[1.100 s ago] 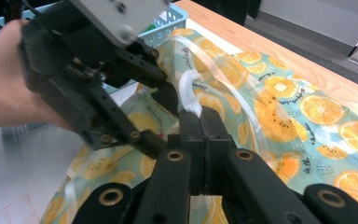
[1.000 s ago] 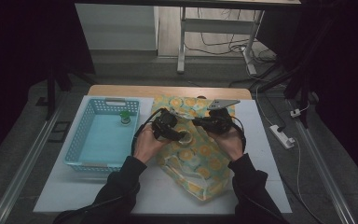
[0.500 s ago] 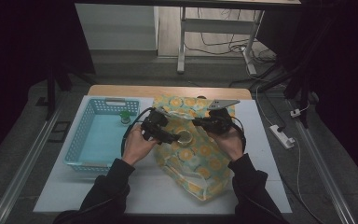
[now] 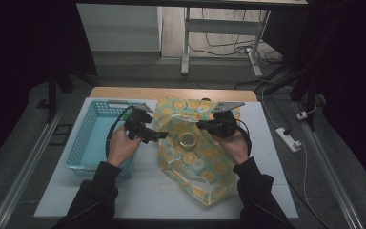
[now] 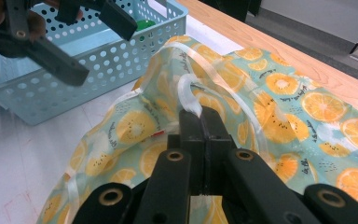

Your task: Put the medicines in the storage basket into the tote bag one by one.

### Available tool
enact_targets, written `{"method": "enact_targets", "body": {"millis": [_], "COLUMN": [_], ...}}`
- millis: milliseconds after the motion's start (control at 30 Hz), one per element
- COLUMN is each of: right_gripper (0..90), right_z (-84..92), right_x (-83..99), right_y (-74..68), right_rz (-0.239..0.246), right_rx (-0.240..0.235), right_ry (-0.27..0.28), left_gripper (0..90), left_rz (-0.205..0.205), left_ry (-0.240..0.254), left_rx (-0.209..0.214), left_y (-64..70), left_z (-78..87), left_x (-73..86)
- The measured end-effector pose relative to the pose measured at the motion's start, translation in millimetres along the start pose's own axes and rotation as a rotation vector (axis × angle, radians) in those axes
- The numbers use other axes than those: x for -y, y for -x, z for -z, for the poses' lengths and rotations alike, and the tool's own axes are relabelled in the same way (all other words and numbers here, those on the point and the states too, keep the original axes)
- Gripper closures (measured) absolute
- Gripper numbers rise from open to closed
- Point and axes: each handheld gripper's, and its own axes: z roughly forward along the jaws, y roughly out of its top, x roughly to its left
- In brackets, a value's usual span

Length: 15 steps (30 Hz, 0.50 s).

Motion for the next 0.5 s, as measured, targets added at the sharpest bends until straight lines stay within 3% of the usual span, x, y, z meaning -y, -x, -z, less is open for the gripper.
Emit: {"method": "enact_targets", "body": {"millis": [300, 500], "right_gripper": [90.0, 90.0], "right_z": [-0.9, -1.2], "right_x": [0.3, 0.6], "right_y": [0.0, 0.2], "right_rz": [0.001, 0.002], "right_rx": [0.000, 0.001], "right_ry": [-0.003, -0.004], "left_gripper": [2.2, 0.0], "left_rz": [0.034, 0.032], "left_ry": [0.004, -0.011], "left_rx": [-0.024, -0.048], "left_y": [-24.9, -40.9], "left_z": [14.5, 21.6], "left_x": [15.1, 22.2]}}
